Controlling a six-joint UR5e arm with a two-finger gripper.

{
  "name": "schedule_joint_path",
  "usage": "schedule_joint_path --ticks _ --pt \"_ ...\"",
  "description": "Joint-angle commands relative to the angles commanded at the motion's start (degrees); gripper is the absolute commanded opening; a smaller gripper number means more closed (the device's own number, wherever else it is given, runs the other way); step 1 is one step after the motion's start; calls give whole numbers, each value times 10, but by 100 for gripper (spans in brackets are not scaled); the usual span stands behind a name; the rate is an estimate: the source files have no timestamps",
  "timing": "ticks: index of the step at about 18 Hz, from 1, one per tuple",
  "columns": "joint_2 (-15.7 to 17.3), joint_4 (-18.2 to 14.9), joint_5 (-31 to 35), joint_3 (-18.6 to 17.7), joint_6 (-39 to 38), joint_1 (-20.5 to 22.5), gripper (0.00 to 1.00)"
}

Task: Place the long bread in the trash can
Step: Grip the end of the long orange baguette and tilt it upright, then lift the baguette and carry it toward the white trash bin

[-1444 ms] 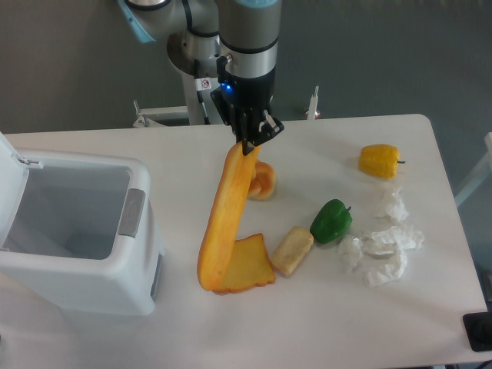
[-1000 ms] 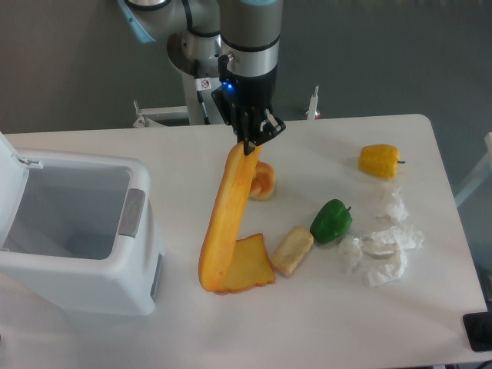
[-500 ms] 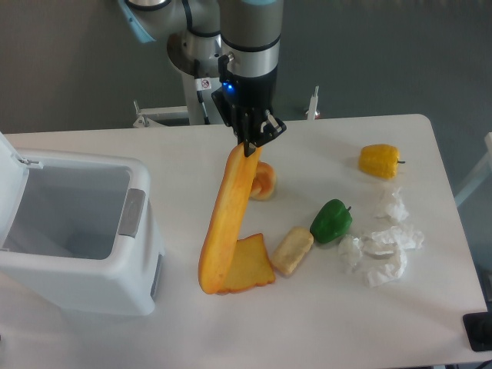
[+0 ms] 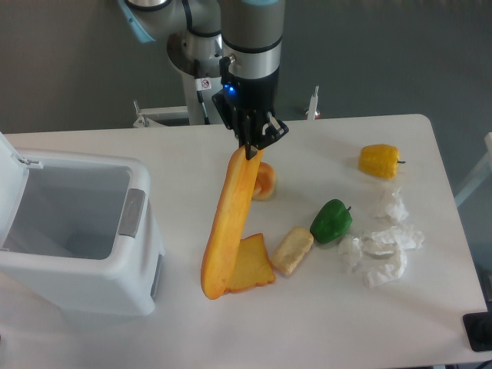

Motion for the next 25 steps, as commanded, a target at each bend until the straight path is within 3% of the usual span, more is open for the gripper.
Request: schedule_joint_path --ticks 9,16,25 --pt "-20 -2 -1 24 -3 2 0" --pt "34 -40 -5 23 -28 6 0" --pt "69 -71 -68 20 -42 8 0"
